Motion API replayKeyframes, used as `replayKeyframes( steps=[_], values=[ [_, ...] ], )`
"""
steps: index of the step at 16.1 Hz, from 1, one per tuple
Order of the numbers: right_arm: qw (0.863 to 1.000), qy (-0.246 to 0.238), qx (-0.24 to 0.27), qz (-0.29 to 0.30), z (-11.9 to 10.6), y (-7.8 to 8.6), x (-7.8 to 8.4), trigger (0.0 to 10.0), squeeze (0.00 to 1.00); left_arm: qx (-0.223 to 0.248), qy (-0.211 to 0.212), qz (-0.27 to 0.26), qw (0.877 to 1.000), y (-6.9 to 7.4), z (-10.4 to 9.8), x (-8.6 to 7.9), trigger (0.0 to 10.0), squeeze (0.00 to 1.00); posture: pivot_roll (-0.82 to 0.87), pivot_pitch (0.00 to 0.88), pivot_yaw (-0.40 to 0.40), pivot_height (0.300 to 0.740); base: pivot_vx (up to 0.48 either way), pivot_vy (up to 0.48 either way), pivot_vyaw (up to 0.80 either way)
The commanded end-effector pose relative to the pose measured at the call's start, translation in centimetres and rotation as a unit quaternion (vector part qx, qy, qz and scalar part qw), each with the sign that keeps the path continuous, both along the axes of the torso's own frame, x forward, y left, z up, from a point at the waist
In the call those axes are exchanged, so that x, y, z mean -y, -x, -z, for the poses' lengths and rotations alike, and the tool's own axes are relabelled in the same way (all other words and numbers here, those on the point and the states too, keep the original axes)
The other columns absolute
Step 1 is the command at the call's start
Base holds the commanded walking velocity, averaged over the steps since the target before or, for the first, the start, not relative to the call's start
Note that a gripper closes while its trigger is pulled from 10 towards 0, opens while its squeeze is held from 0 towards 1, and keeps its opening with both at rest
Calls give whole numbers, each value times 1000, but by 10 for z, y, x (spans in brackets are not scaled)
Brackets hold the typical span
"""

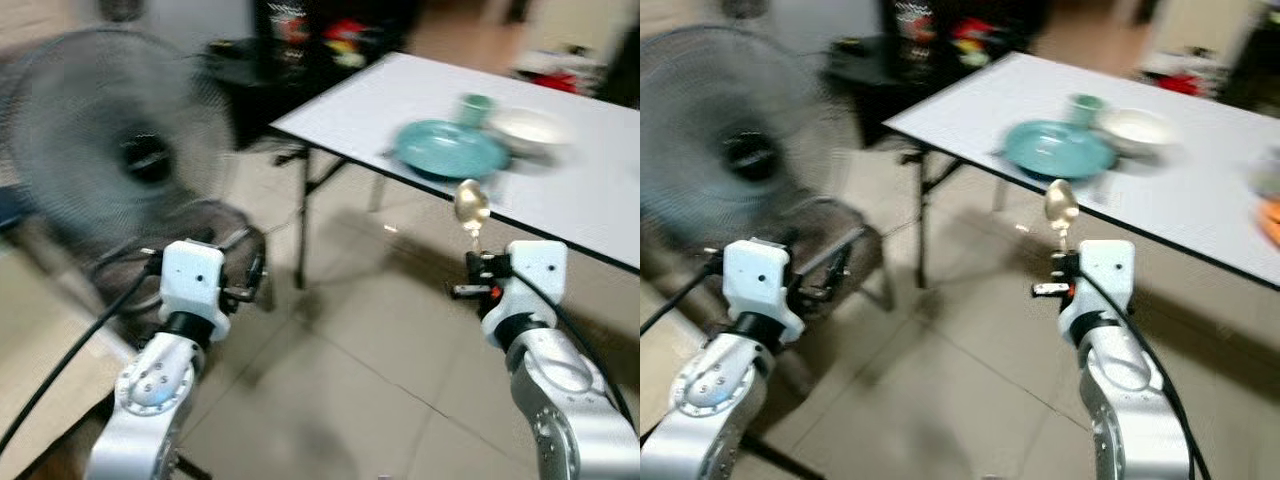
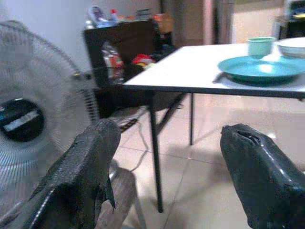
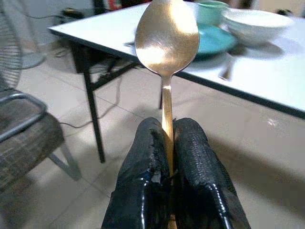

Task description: Setting the table

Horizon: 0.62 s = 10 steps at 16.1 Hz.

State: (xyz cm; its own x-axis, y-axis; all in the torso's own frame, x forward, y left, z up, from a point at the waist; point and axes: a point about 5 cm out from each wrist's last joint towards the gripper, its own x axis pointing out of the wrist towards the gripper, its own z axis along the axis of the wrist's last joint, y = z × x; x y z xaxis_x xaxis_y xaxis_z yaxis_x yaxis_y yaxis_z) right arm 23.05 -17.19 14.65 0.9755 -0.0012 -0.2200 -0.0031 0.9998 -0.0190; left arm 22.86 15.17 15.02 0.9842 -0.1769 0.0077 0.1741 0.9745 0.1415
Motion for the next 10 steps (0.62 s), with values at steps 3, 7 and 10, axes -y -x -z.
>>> replayKeyframes(
  steps=[3, 7, 10],
  values=[
    [1000, 7, 2, 9, -7, 6, 8, 10000, 0, -4, 7, 6, 1000, 2, 2, 1, 10000, 0, -13, 0, 20, 740, 0, 0, -800],
    [1000, 21, -2, 13, -8, 9, 9, 10000, 0, 6, 20, 18, 1000, 0, -2, 3, 10000, 0, -18, 0, 23, 740, 63, 0, -800],
    [1000, 17, 0, 21, -9, 6, 7, 10000, 0, 3, 21, 23, 999, -1, -1, 4, 10000, 0, -23, 0, 31, 740, 311, 0, -800]
  ],
)
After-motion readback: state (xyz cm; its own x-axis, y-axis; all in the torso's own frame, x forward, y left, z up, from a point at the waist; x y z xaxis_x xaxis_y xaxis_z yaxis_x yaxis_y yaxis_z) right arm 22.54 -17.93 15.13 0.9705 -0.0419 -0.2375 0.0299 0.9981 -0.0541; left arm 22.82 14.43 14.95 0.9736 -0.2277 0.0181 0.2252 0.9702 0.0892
